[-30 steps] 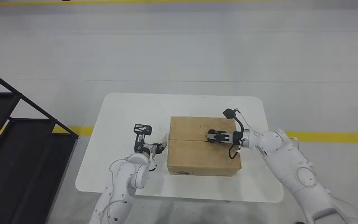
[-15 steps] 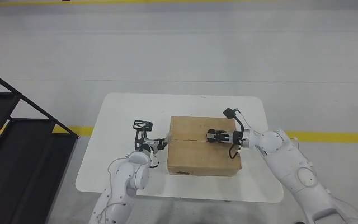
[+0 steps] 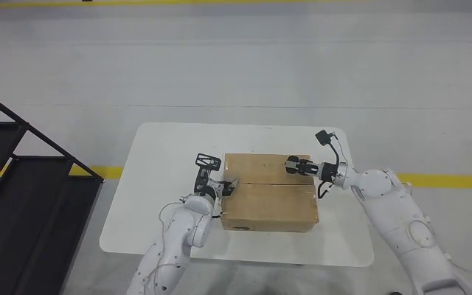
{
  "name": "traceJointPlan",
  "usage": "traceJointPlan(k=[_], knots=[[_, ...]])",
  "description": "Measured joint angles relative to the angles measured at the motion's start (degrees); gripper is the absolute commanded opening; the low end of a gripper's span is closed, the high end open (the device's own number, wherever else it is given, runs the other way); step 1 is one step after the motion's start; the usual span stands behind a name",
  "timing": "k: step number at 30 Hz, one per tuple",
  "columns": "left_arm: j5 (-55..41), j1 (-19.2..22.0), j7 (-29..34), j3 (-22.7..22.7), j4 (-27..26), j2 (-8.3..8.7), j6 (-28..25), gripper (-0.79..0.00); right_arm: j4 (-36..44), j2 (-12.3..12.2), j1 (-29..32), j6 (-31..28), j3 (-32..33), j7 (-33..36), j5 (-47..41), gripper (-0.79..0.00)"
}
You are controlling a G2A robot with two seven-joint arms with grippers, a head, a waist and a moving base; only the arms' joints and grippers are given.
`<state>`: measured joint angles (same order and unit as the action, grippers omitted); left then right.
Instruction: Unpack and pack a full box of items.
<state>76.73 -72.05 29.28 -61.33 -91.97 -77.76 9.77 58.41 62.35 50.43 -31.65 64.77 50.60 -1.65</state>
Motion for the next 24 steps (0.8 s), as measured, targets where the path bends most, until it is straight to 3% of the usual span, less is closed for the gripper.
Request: traceJointPlan(k=[13, 24], knots=[[0.60, 4.11, 1.34, 4.62, 3.44, -1.54, -0.31, 0.000, 1.42, -1.96, 3.52, 0.67, 5.81, -1.22, 0.13, -0.785], [1.88, 9.65, 2.57, 10.22, 7.43, -3.78, 1.43, 0.000, 2.76, -3.22, 7.10, 1.10, 9.74, -2.38, -0.61, -0.785]])
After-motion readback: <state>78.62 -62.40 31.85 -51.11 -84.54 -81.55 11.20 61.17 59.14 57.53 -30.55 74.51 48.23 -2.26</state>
